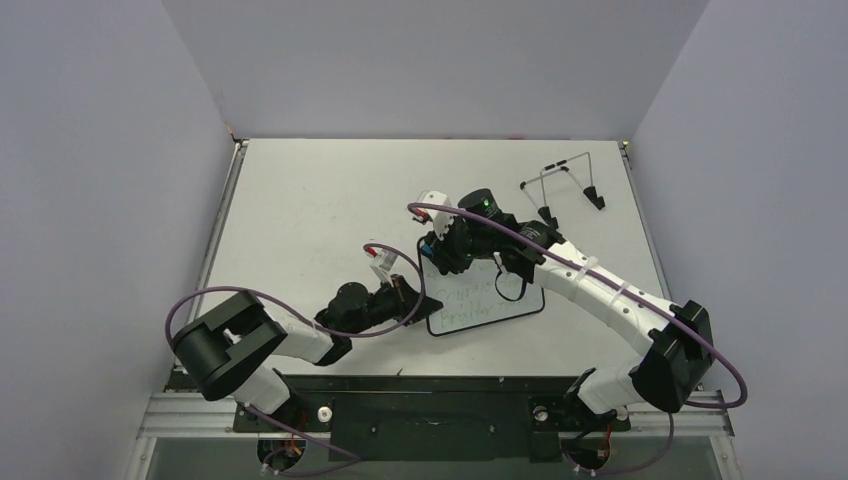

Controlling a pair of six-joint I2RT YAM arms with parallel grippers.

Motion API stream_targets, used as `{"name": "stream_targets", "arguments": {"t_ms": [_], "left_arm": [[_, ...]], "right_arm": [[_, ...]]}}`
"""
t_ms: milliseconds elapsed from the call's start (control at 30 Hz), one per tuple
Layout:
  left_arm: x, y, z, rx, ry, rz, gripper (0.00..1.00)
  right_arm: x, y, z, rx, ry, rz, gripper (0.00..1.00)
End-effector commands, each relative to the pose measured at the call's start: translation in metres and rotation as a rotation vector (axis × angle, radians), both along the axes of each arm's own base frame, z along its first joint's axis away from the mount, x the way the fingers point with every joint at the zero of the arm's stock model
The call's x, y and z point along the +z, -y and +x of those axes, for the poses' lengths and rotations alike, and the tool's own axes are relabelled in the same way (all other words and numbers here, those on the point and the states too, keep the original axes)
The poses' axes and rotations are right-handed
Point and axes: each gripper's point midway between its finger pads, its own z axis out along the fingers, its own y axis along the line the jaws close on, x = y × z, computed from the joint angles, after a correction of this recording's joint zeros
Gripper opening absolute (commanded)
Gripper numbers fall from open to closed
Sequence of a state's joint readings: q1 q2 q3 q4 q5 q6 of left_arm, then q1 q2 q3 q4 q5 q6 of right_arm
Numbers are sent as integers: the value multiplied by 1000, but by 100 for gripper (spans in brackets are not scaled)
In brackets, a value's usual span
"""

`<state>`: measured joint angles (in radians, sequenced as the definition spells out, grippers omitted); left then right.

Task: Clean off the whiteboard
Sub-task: Erase the whiteboard at the center of the board.

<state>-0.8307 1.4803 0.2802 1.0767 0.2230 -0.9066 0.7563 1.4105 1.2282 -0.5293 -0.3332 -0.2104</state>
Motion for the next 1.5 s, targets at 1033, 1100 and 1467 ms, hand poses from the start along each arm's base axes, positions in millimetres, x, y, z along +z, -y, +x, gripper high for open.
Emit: {"name": "stream_targets", "arguments": {"t_ms": [1033,1100,1467], "left_arm": [[41,28,-3,-116,67,-109,0],[41,29,-4,-125,71,-107,0],[39,32,-5,-150,77,-85,0]], "right_arm": [[-18,20,35,-187,103,-149,0],[-18,21,37,-198,107,-152,0],[-12,1,9,9,62,-113,0]]}}
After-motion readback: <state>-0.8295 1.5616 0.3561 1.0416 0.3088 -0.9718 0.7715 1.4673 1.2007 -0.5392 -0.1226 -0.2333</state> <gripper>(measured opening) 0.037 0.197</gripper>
